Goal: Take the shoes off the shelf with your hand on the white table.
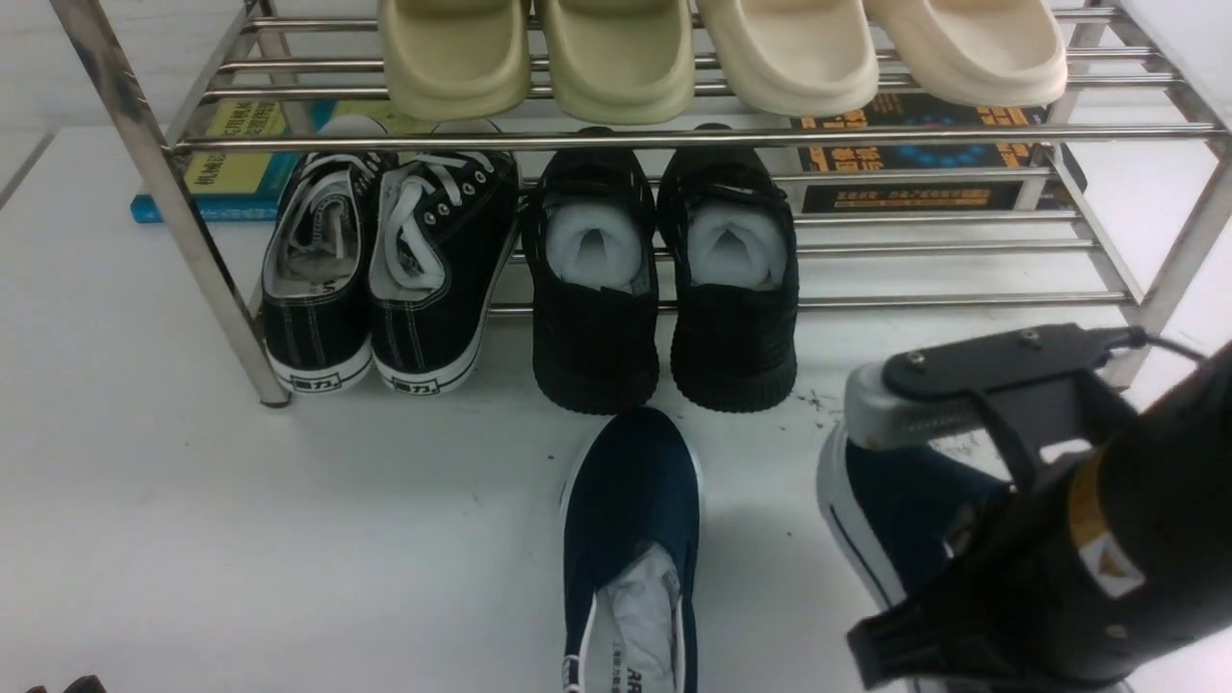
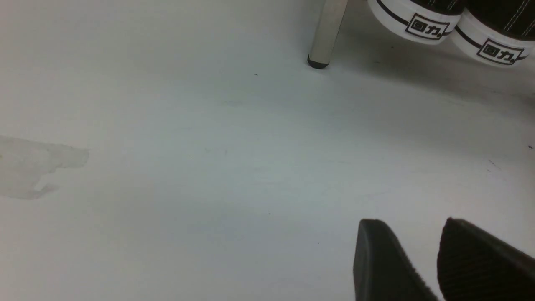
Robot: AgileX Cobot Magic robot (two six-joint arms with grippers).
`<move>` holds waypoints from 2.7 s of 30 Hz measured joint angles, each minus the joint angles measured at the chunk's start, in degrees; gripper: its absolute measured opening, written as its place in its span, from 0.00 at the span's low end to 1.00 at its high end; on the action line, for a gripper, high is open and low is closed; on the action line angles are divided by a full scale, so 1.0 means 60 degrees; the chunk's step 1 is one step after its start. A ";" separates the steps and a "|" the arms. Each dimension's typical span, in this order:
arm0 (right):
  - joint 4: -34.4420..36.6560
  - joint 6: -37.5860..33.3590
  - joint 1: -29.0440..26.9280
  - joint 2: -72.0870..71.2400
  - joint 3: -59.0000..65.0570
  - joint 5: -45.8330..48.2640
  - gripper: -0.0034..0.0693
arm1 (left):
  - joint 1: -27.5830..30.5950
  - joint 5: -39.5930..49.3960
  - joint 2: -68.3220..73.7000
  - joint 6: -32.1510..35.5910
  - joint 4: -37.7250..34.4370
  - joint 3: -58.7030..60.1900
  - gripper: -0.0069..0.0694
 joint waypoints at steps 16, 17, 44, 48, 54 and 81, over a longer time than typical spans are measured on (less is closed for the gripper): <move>-0.0996 0.1117 0.0177 0.2518 0.0034 -0.2350 0.08 | 0.0000 0.0000 0.0000 0.0000 0.0000 0.0000 0.41; -0.0996 0.1117 0.0177 0.2518 0.0034 -0.2360 0.08 | 0.0000 0.0000 0.0000 0.0000 0.0000 0.0000 0.41; -0.0976 0.0928 0.0168 -0.0355 -0.1027 0.1233 0.09 | 0.0000 0.0000 0.0000 0.0000 0.0000 0.0000 0.41; -0.0580 0.0667 0.0278 -0.0355 -0.0746 0.1163 0.10 | 0.0000 0.0000 0.0000 0.0000 0.0000 0.0000 0.41; -0.0446 0.0948 0.0593 -0.0347 0.0250 0.0138 0.10 | 0.0000 0.0000 0.0000 0.0000 0.0000 0.0000 0.41; -0.2769 0.2741 0.0667 0.2318 0.0994 -0.3607 0.10 | 0.0000 0.0000 0.0000 0.0000 0.0000 0.0000 0.41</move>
